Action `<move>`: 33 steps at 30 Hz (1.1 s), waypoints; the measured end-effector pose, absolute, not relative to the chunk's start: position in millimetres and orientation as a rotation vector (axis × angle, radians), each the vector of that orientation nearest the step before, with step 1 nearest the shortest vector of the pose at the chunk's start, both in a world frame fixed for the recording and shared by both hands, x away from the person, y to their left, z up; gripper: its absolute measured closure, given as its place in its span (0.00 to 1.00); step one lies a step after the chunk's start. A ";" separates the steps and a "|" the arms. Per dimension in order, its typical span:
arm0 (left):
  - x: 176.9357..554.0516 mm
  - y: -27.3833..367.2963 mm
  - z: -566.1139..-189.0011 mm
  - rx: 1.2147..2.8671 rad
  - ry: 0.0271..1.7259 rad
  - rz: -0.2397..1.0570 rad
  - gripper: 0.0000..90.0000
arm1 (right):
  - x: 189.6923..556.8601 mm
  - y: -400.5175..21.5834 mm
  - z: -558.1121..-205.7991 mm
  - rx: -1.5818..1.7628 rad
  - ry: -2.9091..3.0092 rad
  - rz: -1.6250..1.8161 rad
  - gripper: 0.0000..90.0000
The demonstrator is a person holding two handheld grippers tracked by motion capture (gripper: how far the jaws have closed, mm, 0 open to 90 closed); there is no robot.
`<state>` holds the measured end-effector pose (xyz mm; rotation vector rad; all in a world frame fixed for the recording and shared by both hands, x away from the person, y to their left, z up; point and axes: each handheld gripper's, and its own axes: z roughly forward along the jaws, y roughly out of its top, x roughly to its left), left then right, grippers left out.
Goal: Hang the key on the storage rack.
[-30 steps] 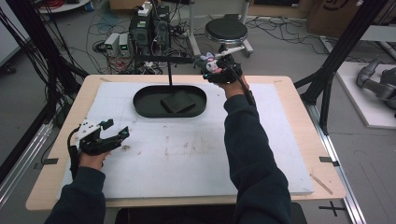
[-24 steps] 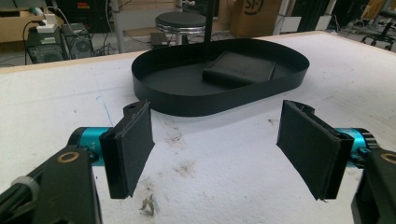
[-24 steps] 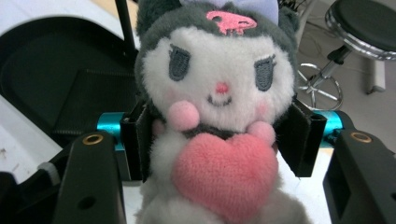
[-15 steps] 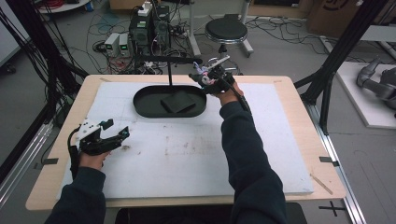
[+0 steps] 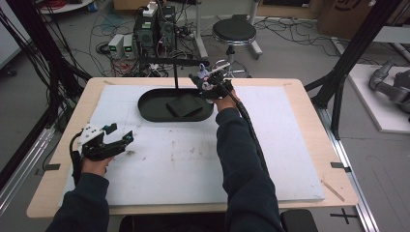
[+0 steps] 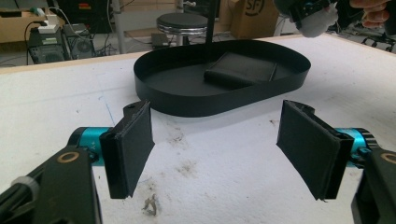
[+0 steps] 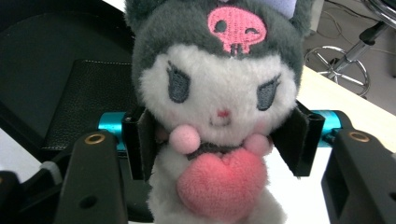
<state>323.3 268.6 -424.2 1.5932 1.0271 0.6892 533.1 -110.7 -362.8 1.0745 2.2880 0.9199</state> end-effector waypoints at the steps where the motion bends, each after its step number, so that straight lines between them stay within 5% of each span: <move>1: 323.2 268.6 -424.1 1.596 1.028 0.690 0.29 | 533.0 -110.7 -362.9 1.075 2.284 0.918 0.41; 8: 322.9 268.4 -424.1 1.599 1.028 0.690 0.29 | 530.8 -109.5 -364.4 1.053 2.274 0.896 0.25; 33: 322.2 265.1 -424.5 1.605 1.028 0.686 0.29 | 458.0 -204.8 -283.4 0.945 2.255 1.063 0.24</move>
